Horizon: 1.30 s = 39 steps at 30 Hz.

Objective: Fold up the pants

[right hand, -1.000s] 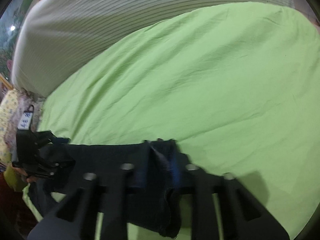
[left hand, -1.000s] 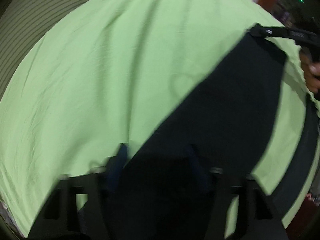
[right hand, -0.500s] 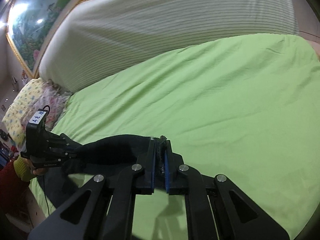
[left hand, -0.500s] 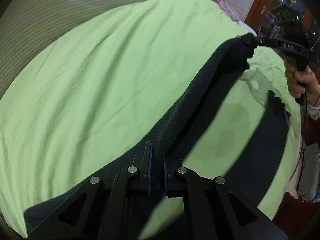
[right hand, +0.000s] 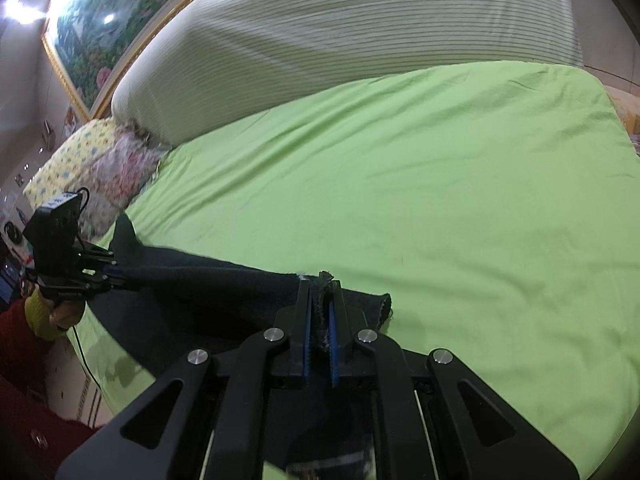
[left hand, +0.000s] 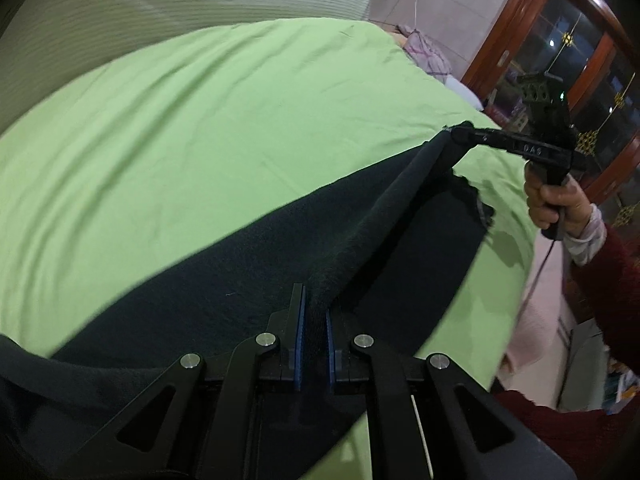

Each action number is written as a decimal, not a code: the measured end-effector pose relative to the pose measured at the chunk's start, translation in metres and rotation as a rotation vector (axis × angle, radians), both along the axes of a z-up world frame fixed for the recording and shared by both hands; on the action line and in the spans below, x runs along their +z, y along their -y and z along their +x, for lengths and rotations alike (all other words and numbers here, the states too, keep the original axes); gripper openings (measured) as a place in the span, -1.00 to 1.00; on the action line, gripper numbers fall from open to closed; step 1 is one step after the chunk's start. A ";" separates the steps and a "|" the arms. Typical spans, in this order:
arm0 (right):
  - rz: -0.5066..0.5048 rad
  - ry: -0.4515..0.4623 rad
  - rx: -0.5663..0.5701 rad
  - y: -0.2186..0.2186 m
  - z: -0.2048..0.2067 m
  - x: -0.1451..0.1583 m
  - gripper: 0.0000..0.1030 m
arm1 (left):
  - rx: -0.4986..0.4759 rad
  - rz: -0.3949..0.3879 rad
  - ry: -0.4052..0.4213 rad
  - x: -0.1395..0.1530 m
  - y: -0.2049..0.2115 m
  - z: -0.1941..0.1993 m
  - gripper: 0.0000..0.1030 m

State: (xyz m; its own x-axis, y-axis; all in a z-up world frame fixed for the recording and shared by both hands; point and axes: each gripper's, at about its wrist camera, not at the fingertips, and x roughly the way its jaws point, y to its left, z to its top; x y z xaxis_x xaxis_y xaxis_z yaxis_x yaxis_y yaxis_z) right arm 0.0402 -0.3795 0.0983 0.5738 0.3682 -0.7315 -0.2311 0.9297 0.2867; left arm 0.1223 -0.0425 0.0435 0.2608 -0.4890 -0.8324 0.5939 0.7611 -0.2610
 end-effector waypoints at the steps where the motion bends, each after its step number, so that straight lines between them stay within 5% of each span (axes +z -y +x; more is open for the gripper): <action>1: -0.014 0.000 0.005 -0.001 -0.008 -0.001 -0.85 | 0.000 -0.008 -0.006 -0.001 -0.001 -0.006 -0.87; 16: -0.110 -0.090 -0.061 0.002 -0.046 -0.032 -0.86 | 0.001 -0.045 -0.095 -0.039 0.024 -0.044 -0.83; 19: -0.133 -0.092 -0.085 -0.003 -0.050 -0.033 -0.75 | 0.026 -0.067 -0.150 -0.050 0.020 -0.044 -0.58; 23: -0.167 -0.062 -0.123 -0.006 -0.065 -0.021 -0.27 | 0.064 -0.110 -0.156 -0.052 0.014 -0.052 -0.08; 30: -0.077 0.051 -0.183 -0.009 -0.087 0.007 -0.18 | 0.221 -0.150 -0.182 -0.051 -0.011 -0.064 0.08; 39: 0.089 0.033 0.029 -0.107 -0.057 -0.010 -0.17 | 0.598 -0.167 -0.202 -0.032 -0.078 -0.052 0.43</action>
State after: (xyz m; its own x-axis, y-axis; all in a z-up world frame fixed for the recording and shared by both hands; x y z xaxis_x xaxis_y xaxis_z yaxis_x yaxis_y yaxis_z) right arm -0.0166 -0.2723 0.0880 0.5855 0.4475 -0.6760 -0.2683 0.8938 0.3593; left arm 0.0698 0.0354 0.0113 0.3745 -0.4352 -0.8187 0.0070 0.8843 -0.4669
